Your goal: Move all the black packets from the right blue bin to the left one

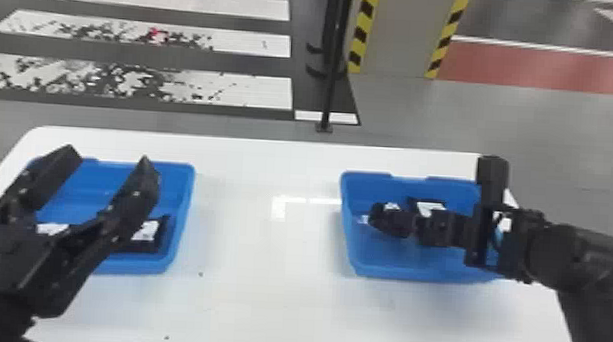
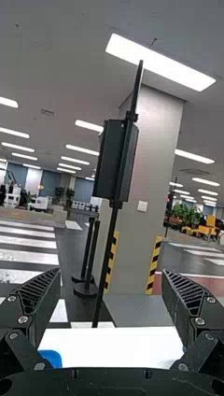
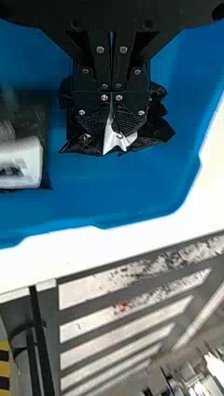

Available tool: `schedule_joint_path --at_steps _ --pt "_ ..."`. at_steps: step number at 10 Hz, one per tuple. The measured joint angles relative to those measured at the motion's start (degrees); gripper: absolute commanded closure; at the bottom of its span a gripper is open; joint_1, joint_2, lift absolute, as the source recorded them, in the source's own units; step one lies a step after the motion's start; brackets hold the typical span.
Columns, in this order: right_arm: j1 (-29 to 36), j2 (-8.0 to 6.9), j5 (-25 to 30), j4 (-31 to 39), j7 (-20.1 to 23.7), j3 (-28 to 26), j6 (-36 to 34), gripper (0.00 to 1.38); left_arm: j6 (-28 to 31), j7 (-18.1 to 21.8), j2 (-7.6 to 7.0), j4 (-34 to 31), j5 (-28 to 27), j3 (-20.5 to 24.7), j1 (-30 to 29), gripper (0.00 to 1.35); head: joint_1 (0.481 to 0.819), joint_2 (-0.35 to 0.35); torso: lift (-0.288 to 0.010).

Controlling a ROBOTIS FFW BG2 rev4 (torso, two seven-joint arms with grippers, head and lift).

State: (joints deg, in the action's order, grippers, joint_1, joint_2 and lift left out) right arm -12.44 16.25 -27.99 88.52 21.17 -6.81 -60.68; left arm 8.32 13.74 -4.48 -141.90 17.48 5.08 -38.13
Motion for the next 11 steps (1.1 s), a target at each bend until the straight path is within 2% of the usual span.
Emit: schedule_joint_path --at_steps 3,6,9,11 --pt "0.8 -0.49 -15.7 0.6 3.0 0.6 6.5 1.19 -1.7 0.0 -0.19 0.6 -0.4 -0.5 0.3 0.25 0.695 0.005 -0.14" --pt "0.0 -0.52 -32.4 2.5 6.3 4.4 8.4 1.19 -2.9 0.0 -0.64 1.7 -2.9 -1.6 1.0 0.25 0.688 0.08 -0.14" --pt "-1.3 -0.39 -44.6 5.9 8.3 10.6 8.8 1.19 -0.7 0.0 -1.54 2.3 -4.1 -3.6 2.1 0.25 0.655 0.151 -0.14" --pt "-1.9 -0.29 -49.3 5.9 8.8 13.6 8.2 1.19 -3.2 0.0 -1.92 2.9 -9.0 -4.3 2.5 0.25 0.647 0.18 -0.14"
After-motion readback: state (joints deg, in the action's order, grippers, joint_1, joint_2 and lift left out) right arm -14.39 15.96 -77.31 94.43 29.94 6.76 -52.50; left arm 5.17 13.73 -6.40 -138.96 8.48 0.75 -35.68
